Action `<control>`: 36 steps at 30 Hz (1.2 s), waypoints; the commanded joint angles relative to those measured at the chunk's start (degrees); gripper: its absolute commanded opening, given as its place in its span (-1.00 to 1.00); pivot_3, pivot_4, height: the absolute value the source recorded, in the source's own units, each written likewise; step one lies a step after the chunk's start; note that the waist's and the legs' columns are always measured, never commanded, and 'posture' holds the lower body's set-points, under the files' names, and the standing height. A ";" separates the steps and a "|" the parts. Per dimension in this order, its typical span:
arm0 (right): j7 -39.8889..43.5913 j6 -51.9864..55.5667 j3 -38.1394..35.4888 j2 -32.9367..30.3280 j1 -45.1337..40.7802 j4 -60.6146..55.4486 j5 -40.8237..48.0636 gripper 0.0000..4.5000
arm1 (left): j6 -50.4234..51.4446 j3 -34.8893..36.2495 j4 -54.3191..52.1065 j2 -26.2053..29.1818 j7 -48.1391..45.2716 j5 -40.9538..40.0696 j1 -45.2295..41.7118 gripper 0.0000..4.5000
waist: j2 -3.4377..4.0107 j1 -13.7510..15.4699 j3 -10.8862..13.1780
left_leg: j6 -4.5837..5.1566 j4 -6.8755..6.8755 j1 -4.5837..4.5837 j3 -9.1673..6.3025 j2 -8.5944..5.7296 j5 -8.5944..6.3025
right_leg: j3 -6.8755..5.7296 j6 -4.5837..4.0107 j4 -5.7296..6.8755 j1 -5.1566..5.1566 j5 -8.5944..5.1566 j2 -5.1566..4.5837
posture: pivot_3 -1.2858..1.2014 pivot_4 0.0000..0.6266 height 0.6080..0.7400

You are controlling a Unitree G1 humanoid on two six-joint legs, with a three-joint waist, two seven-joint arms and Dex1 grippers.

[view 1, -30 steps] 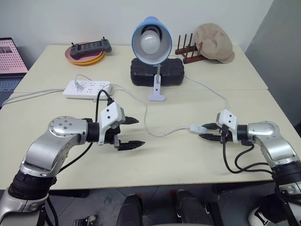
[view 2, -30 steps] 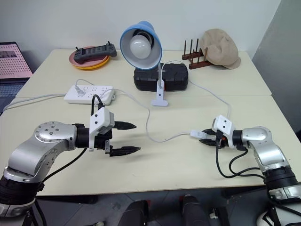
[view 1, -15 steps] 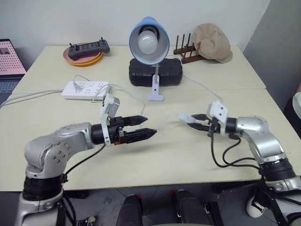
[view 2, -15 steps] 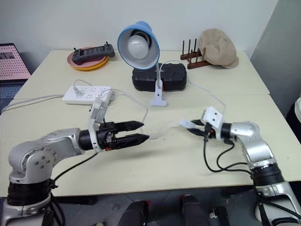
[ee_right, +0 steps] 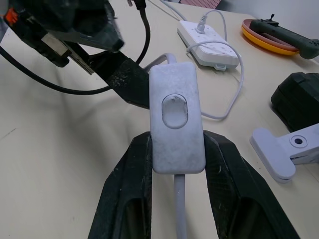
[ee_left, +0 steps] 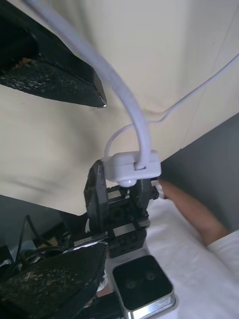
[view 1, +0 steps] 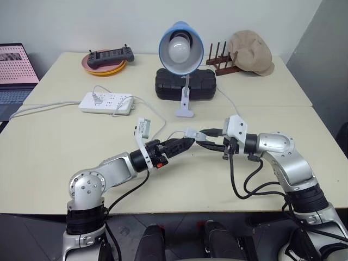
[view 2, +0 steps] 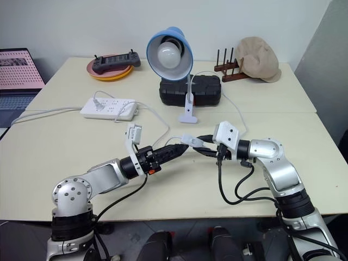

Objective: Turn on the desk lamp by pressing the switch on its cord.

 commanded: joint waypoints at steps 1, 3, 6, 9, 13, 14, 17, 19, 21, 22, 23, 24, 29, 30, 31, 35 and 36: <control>0.73 -1.21 0.31 -0.02 -1.18 -2.80 0.39 -0.51 | -1.40 -0.77 -0.27 -0.98 -0.62 -0.50 -1.57 1.00 | 0.00 0.00 0.00 | 0.00 -0.01 0.00 0.00 0.00 0.00 | 0.00 0.00 0.00 0.00 0.00 0.00 | 0.03 -0.52 1.00; 0.80 -1.47 0.43 -0.03 -1.32 -2.71 0.31 -0.51 | -1.31 -0.88 -0.21 -0.84 -0.97 -0.89 -1.88 1.00 | 0.00 0.01 0.00 | 0.00 -0.04 0.00 0.00 0.00 0.00 | 0.00 0.00 -0.02 0.00 -0.01 0.00 | 0.03 -0.52 1.00; 0.74 -1.87 0.56 0.00 -1.51 -2.66 0.17 -0.51 | -1.29 -1.09 0.18 -0.61 -1.42 -0.81 -2.22 1.00 | 0.00 0.00 0.00 | 0.00 -0.05 0.00 0.00 0.00 0.00 | 0.00 0.00 -0.02 -0.01 -0.01 0.00 | 0.03 -0.52 1.00; 0.45 -1.94 0.52 0.11 -1.58 -2.97 0.20 -0.51 | -1.11 -1.87 0.29 -0.09 -2.30 -0.21 -2.27 1.00 | 0.00 0.00 0.00 | 0.00 -0.04 0.00 0.00 0.00 0.00 | 0.00 0.00 -0.03 -0.01 -0.01 0.00 | 0.03 -0.52 1.00; 0.24 -1.89 0.21 -0.09 -1.42 -3.50 0.34 -0.51 | -0.97 -2.21 0.53 -0.09 -2.98 -0.57 -2.19 0.84 | 0.00 -0.01 0.00 | 0.00 -0.04 0.00 0.00 0.00 0.00 | 0.00 -0.01 -0.03 -0.01 -0.01 0.00 | 0.03 -0.52 1.00; 0.16 -1.77 0.09 -0.17 -1.28 -3.82 0.42 -0.51 | -0.96 -2.18 0.61 -0.10 -2.99 -0.68 -2.17 0.79 | 0.00 0.00 0.00 | 0.00 -0.05 0.00 0.00 0.00 0.00 | 0.00 -0.01 -0.04 -0.01 -0.01 0.00 | 0.03 -0.52 1.00; 0.00 -1.63 -0.13 -0.37 -1.11 -4.21 0.47 -0.51 | -0.97 -2.24 1.08 0.00 -3.25 -0.66 -2.50 0.52 | 0.00 -0.01 0.00 | 0.00 -0.06 0.00 0.01 0.00 0.00 | 0.00 -0.01 -0.06 -0.01 -0.01 0.00 | 0.03 -0.52 1.00; -0.07 -1.62 -0.19 -0.40 -1.12 -4.23 0.44 -0.51 | -1.02 -2.34 1.40 -0.04 -3.41 -0.51 -2.78 0.34 | 0.00 0.00 0.00 | 0.00 -0.08 0.00 0.00 0.00 0.00 | -0.01 -0.01 -0.07 -0.01 -0.01 0.00 | 0.03 -0.52 1.00; -0.24 -1.54 -0.22 -0.42 -1.03 -4.41 0.42 -0.51 | -1.02 -2.36 1.63 -0.08 -3.50 -0.50 -2.92 0.16 | 0.00 0.00 0.00 | 0.00 -0.08 0.00 0.01 0.00 0.00 | 0.00 -0.01 -0.07 -0.01 -0.01 0.00 | 0.03 -0.52 1.00; -0.30 -1.51 -0.22 -0.43 -0.96 -4.53 0.41 -0.51 | -1.01 -2.37 1.68 -0.06 -3.56 -0.53 -2.95 0.05 | 0.00 -0.01 0.00 | 0.00 -0.08 0.00 0.01 0.00 0.00 | 0.00 -0.01 -0.07 -0.01 -0.02 0.00 | 0.03 -0.52 1.00; -0.38 -1.47 -0.28 -0.50 -0.88 -4.67 0.42 -0.51 | -0.93 -2.39 1.86 0.00 -3.68 -0.58 -3.06 -0.06 | 0.00 -0.01 0.00 | 0.00 -0.08 0.00 0.01 0.00 0.00 | 0.00 -0.01 -0.07 -0.01 -0.02 0.00 | 0.03 -0.52 1.00; -0.47 -1.39 -0.37 -0.58 -0.74 -4.83 0.46 -0.51 | -0.85 -2.39 1.89 0.12 -3.83 -0.62 -3.04 -0.14 | 0.00 -0.01 0.00 | 0.00 -0.08 0.00 0.01 0.00 0.00 | 0.00 -0.01 -0.07 -0.01 -0.02 0.00 | 0.03 -0.52 1.00; -0.73 -1.43 -0.46 -0.93 -0.38 -4.92 0.46 -0.51 | -0.65 -2.11 2.12 0.19 -3.78 -1.03 -3.22 -0.59 | 0.00 -0.01 0.00 | 0.00 -0.12 0.00 0.01 0.00 0.00 | 0.00 -0.02 -0.11 -0.01 -0.02 0.00 | 0.03 -0.52 1.00; -0.77 -1.52 -0.50 -1.04 -0.24 -4.88 0.45 -0.51 | -0.55 -1.83 2.28 0.13 -3.59 -1.47 -3.43 -0.66 | 0.00 0.00 0.00 | 0.00 -0.13 0.00 0.01 0.00 0.00 | -0.01 -0.02 -0.12 -0.01 -0.02 0.00 | 0.03 -0.52 1.00; -0.81 -1.58 -0.51 -1.14 -0.15 -4.86 0.48 -0.51 | -0.48 -1.64 2.39 0.11 -3.46 -1.78 -3.57 -0.74 | 0.00 0.00 0.00 | 0.00 -0.14 0.00 0.01 0.00 0.00 | 0.00 -0.02 -0.13 -0.02 -0.02 0.00 | 0.03 -0.52 1.00; -1.06 -1.57 -0.58 -1.26 0.06 -4.78 0.58 -0.51 | -0.36 -1.26 3.01 0.25 -3.39 -2.10 -3.83 -0.75 | 0.00 -0.01 0.00 | 0.00 -0.17 -0.01 0.01 0.00 0.00 | -0.01 -0.02 -0.17 -0.02 -0.02 0.00 | 0.03 -0.52 1.00; -1.10 -1.67 -0.58 -1.32 0.19 -4.75 0.52 -0.51 | -0.29 -1.21 3.04 0.26 -3.39 -2.21 -3.73 -0.75 | 0.00 -0.01 0.00 | 0.00 -0.19 0.00 0.01 0.00 0.00 | 0.00 -0.02 -0.19 -0.02 -0.02 0.00 | 0.03 -0.52 1.00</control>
